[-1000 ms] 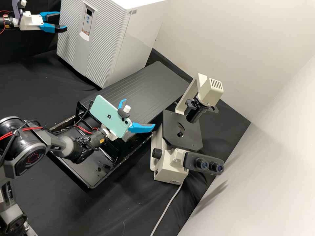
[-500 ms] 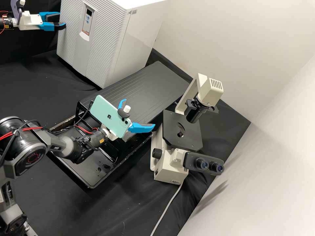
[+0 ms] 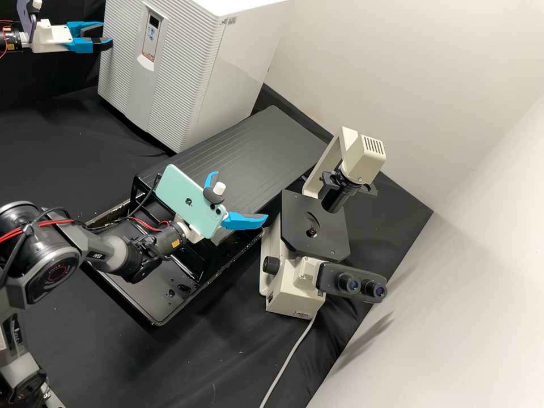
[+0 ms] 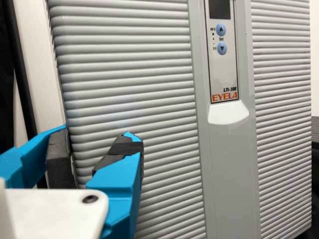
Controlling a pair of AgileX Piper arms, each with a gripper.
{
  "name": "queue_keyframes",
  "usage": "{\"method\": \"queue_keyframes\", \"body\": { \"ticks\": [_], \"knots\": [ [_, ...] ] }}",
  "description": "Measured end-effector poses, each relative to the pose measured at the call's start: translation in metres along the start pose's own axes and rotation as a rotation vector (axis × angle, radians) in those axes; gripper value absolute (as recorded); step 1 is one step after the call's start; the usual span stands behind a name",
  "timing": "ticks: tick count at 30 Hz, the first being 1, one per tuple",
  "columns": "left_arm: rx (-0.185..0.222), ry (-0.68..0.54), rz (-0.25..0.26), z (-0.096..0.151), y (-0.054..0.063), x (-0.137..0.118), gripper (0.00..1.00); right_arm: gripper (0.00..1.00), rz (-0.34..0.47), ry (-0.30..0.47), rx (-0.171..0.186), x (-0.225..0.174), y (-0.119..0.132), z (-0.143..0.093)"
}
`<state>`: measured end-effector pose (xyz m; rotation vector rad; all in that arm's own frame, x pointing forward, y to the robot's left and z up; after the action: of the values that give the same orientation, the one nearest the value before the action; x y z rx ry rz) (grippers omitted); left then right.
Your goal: Open the incubator door
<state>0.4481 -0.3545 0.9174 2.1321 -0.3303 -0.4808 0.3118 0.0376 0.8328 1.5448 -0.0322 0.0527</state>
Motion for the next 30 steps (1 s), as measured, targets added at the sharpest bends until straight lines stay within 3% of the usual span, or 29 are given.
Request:
{"method": "queue_keyframes", "body": {
  "ticks": [27,30],
  "knots": [
    [-0.002,0.026,-0.013,0.0045,0.0041,-0.0051,0.0,1.0,0.0,0.0,0.0,0.0,0.0,0.0],
    [0.022,0.04,-0.025,0.0076,0.0074,-0.0074,0.0,1.0,0.0,0.0,0.0,0.0,0.0,0.0]
  ]
}}
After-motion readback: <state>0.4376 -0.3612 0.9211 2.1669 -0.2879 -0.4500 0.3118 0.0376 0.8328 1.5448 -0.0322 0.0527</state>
